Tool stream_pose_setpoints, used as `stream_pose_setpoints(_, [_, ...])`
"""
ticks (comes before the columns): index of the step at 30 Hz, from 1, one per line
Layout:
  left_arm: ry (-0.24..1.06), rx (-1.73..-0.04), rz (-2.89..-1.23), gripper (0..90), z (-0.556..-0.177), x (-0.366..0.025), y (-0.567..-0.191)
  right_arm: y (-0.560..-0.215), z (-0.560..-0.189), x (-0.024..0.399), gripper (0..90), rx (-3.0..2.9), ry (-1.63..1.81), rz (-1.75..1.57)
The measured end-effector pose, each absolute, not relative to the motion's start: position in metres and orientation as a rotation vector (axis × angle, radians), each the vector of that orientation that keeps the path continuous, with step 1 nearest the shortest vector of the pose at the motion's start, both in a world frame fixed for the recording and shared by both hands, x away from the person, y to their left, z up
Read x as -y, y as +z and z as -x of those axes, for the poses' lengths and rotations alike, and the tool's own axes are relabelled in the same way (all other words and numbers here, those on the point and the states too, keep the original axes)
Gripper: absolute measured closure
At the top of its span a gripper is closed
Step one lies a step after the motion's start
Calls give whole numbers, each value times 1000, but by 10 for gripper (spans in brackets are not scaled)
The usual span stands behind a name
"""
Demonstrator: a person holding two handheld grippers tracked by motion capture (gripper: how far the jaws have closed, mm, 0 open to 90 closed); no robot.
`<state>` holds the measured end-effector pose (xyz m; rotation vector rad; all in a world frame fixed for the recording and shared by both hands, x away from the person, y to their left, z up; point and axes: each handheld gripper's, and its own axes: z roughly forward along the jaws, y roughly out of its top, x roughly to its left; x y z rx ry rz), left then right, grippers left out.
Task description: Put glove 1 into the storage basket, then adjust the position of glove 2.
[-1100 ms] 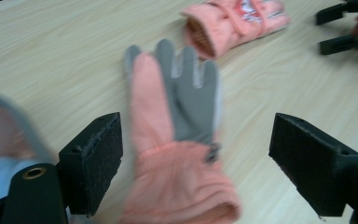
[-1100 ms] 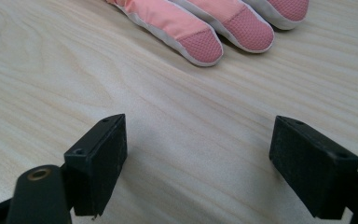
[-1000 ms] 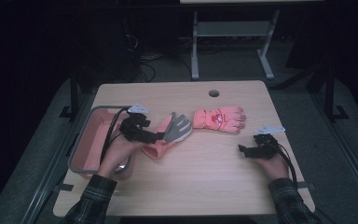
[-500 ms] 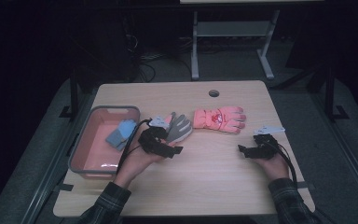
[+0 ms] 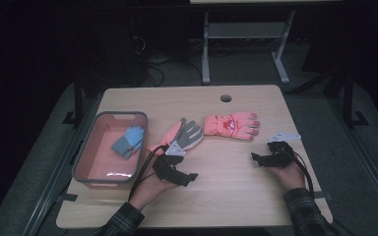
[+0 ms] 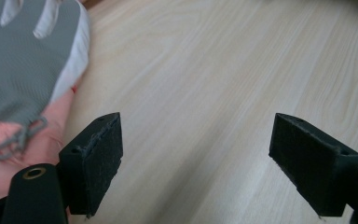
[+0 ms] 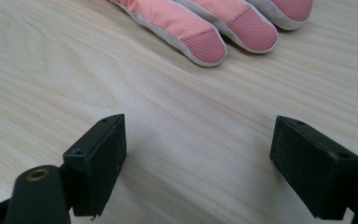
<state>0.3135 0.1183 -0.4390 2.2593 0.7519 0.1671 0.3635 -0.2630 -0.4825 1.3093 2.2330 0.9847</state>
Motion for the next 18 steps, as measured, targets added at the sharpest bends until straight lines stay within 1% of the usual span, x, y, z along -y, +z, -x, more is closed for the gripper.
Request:
stream_pose_setpoints(3, [170, -745, -2278, 166, -308, -120, -448, -482, -363, 263, 181, -2235, 985, -1308])
stream_pose_setpoints(5, [172, -746, -2288, 161, -305, -122, -453, -482, -363, 262, 219, -2236, 983, -1298])
stream_pose_setpoints(7, [183, -749, -2289, 161, -301, -125, -458, -480, -362, 260, 236, -2232, 988, -1289])
stream_pose_setpoints(10, [194, -754, -2278, 160, -298, -127, -463, -477, -362, 259, 236, -2226, 1001, -1281])
stream_pose_setpoints(13, [224, -756, -2275, 165, -299, -128, -459, -477, -362, 258, 235, -2232, 1002, -1282])
stream_pose_setpoints(15, [237, -752, -2268, 228, -301, -128, -454, -478, -362, 259, 231, -2237, 1004, -1280])
stream_pose_setpoints(17, [232, -766, -2258, 372, -304, -128, -450, -478, -362, 258, 227, -2243, 998, -1281])
stream_pose_setpoints(18, [227, -779, -2251, 427, -306, -128, -448, -479, -362, 259, 226, -2244, 995, -1280])
